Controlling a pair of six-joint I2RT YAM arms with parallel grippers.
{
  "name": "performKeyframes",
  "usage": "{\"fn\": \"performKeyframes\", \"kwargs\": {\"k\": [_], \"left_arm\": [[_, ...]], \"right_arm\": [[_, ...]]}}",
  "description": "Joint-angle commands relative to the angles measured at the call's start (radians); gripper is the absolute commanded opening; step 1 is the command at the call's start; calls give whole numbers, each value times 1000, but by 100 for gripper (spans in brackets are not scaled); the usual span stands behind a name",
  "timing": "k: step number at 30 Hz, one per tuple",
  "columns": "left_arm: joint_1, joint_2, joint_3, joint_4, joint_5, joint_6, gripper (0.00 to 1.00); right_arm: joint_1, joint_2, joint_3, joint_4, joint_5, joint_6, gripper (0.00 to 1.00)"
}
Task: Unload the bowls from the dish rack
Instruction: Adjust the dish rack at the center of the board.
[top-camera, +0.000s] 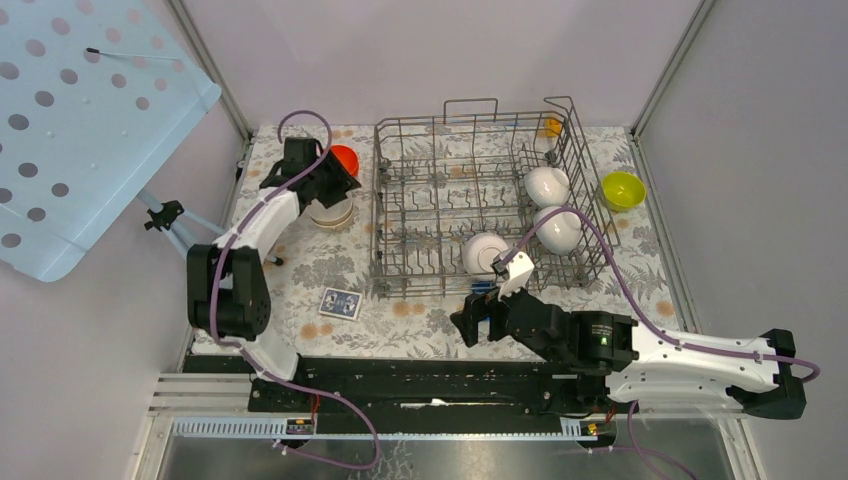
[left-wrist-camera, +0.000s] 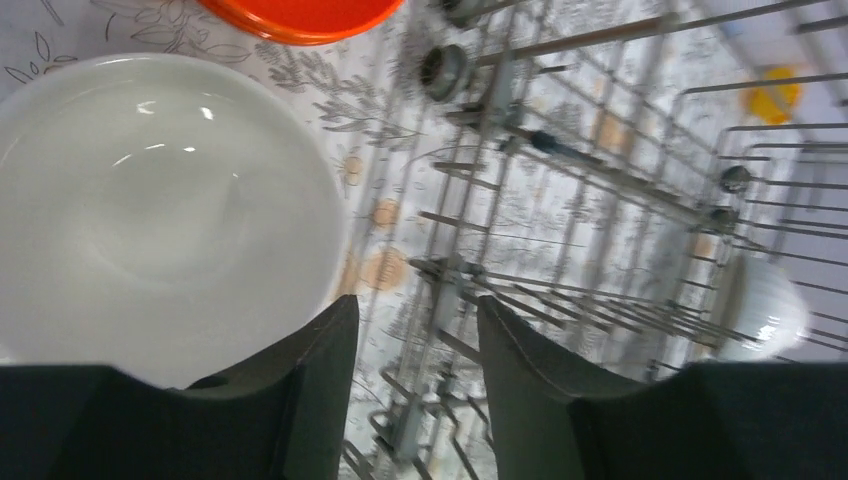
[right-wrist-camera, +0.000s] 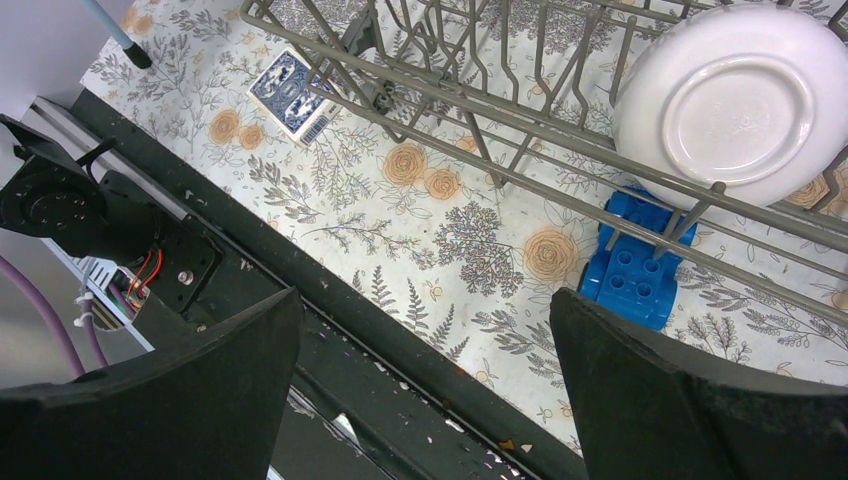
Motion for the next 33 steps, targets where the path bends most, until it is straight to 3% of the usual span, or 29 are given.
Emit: {"fn": "performKeyframes", "kwargs": {"k": [1, 9, 13, 15, 18, 26, 33], "left_arm": [[-5, -191, 44, 18, 9, -9, 58], [-30, -466, -136, 33, -62, 2, 85], [-130, -567, -222, 40, -161, 47, 97], [-241, -597, -258, 42, -277, 77, 98], [-312, -594, -288, 41, -358, 104, 97], [-341, -537, -345, 46, -287, 90, 93], [-397, -534, -392, 71, -260, 75, 85]], "right_arm": [[-1, -22, 24, -9, 40, -7, 100], [-1, -150, 15, -175, 188, 84, 100], [-1, -296, -34, -268, 315, 220, 100], [-1, -353, -52, -278, 349, 262, 100], [-1, -350, -49, -305, 400, 302, 100], [-1, -21, 99, -422, 466, 345, 100], [-39, 16, 72, -313, 472, 314, 100]]}}
